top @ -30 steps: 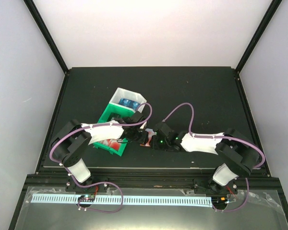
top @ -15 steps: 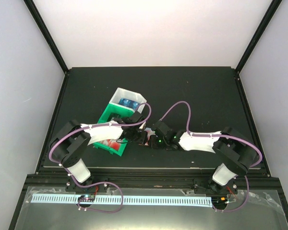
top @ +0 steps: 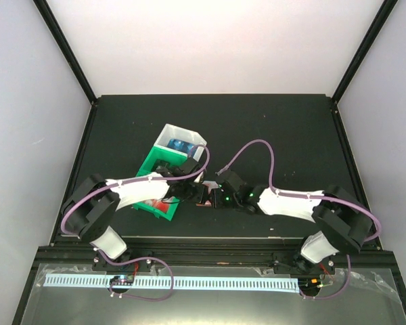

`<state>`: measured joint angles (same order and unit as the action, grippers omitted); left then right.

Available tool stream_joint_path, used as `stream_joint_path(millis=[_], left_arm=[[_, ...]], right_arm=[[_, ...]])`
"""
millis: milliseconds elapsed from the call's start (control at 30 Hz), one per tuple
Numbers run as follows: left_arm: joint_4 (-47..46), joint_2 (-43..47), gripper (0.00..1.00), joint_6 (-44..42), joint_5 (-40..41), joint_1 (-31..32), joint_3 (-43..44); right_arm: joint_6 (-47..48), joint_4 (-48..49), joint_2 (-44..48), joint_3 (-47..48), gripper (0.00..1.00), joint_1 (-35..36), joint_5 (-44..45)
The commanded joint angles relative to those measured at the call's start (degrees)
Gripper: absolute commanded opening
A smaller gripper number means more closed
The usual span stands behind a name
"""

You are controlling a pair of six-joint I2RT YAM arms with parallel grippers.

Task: Put the credit cards into the card holder
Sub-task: Insert the credit card into the card holder.

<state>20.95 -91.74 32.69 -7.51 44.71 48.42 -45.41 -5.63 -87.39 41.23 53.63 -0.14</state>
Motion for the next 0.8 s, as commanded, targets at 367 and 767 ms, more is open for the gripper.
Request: stream_joint_path(millis=[367, 767], left_arm=[[-2.25, 3.07, 0.50, 1.73, 2.79, -0.22, -1.42], [-3.13, -0.32, 0.36, 3.65, 2.42, -1.26, -1.62]], right_arm=[[17.22, -3.24, 5.14, -3.84, 0.42, 1.63, 7.24], [19.41, -1.70, -3.36, -0.15, 0.37, 5.52, 10.32]])
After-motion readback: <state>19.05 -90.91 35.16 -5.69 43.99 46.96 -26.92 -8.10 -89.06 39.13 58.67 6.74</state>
